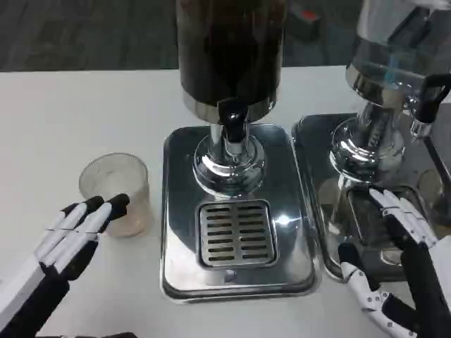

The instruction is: Grasp the cup under the faucet to collect the drink, then remove the cup.

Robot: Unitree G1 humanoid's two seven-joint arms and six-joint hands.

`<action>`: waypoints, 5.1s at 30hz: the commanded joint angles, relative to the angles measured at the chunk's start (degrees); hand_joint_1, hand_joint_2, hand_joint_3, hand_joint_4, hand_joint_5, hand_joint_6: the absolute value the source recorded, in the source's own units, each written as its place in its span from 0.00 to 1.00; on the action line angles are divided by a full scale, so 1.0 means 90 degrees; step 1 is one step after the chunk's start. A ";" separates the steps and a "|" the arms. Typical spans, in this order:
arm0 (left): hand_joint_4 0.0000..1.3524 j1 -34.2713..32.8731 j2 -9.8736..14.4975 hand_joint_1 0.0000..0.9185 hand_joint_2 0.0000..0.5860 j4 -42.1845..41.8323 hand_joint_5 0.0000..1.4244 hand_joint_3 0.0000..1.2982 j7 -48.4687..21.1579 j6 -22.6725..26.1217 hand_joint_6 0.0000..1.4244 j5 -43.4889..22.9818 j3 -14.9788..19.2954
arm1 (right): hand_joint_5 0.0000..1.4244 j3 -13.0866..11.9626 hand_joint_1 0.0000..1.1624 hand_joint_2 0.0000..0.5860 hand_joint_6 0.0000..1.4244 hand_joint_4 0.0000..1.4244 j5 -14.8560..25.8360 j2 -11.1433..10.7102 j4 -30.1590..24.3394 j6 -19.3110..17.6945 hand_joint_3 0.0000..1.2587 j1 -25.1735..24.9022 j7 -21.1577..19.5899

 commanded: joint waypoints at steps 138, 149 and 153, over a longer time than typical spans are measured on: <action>0.03 -0.3116 0.0129 0.23 0.02 0.2945 0.15 0.03 0.0821 0.1446 0.22 -0.0972 -0.1634 | 0.21 -0.0153 0.41 0.70 0.28 0.26 0.0914 0.0261 0.0212 -0.0121 0.29 0.0031 0.0347; 0.00 -0.3425 0.0133 0.22 0.00 0.3287 0.12 0.00 0.0509 0.1752 0.19 -0.0975 -0.1926 | 0.21 -0.0188 0.41 0.70 0.28 0.26 0.0937 0.0266 0.0172 -0.0138 0.29 0.0087 0.0349; 0.00 -0.3586 0.0074 0.22 0.00 0.3501 0.12 0.00 0.0460 0.1813 0.19 -0.1009 -0.2022 | 0.21 -0.0196 0.41 0.70 0.28 0.26 0.0926 0.0267 0.0161 -0.0139 0.29 0.0094 0.0345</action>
